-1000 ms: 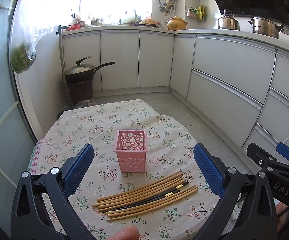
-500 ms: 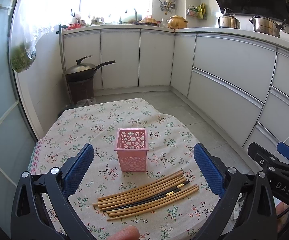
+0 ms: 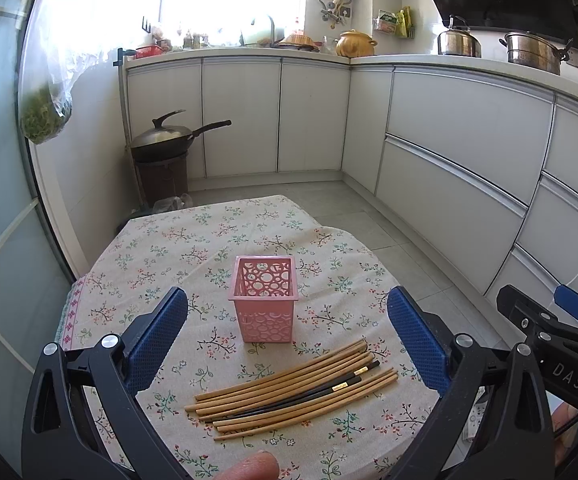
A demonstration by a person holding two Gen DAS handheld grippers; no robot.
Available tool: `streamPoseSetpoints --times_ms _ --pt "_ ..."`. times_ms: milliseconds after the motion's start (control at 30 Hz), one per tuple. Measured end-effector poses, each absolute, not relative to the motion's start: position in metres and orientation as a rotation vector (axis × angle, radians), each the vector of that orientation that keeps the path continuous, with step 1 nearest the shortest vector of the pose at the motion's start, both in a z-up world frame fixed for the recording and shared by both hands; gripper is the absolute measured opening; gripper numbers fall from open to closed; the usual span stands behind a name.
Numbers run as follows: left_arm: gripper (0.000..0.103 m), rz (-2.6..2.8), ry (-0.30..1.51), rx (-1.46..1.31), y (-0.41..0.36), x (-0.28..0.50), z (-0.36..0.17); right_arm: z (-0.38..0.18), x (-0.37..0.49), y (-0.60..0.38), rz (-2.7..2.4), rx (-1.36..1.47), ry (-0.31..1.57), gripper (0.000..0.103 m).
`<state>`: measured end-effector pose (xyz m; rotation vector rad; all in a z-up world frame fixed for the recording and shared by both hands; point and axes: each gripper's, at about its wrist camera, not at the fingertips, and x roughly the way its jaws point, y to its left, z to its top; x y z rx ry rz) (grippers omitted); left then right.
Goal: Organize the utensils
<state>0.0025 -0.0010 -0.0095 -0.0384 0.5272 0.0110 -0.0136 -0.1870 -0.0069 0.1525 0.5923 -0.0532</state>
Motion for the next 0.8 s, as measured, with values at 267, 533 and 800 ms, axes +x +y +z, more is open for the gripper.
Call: streamPoseSetpoints --times_ms 267,533,800 --pt "0.096 0.011 0.529 -0.038 -0.0001 0.0029 -0.0109 -0.007 -0.0139 -0.186 -0.052 0.153 0.595 0.096" --pt "0.096 0.011 0.533 -0.036 0.0016 0.0028 -0.015 -0.0075 -0.0143 -0.1846 -0.051 0.152 0.597 0.096" --pt "0.096 0.012 0.531 -0.035 0.0007 0.0035 -0.0144 -0.0073 -0.014 -0.1854 -0.05 0.152 0.598 0.096"
